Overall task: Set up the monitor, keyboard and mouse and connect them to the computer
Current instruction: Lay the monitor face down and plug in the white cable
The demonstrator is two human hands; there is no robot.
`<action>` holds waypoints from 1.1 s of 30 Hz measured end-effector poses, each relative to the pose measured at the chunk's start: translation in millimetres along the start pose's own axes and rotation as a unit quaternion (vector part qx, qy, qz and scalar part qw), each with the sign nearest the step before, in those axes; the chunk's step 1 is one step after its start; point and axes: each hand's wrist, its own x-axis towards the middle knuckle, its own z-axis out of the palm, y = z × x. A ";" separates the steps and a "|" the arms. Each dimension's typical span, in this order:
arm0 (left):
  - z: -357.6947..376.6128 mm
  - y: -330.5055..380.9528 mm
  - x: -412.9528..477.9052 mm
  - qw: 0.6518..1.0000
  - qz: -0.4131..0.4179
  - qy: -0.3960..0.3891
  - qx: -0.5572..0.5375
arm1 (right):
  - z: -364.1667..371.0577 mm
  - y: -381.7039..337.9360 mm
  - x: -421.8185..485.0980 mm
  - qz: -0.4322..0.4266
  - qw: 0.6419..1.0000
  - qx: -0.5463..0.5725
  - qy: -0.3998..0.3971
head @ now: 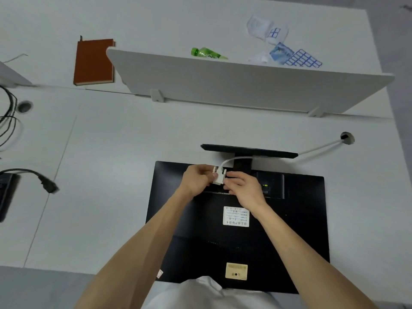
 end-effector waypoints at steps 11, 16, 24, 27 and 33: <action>6.6 -4.6 -8.7 0.995 0.043 0.014 0.084 | 10.2 16.2 4.8 -0.063 0.993 -0.093 0.040; 12.1 -2.2 -13.3 0.991 0.040 0.042 0.121 | 16.9 26.6 2.2 -0.112 0.981 -0.139 0.072; 8.8 -1.7 -12.3 0.978 0.018 0.053 0.199 | 25.1 26.1 1.4 -0.114 0.979 -0.151 0.075; 9.2 -0.3 -9.5 0.980 0.008 0.050 0.194 | 22.2 25.2 3.3 -0.111 0.980 -0.145 0.077; 8.9 -3.1 -6.2 0.989 -0.016 0.043 0.143 | 20.6 24.8 6.1 -0.101 0.982 -0.140 0.072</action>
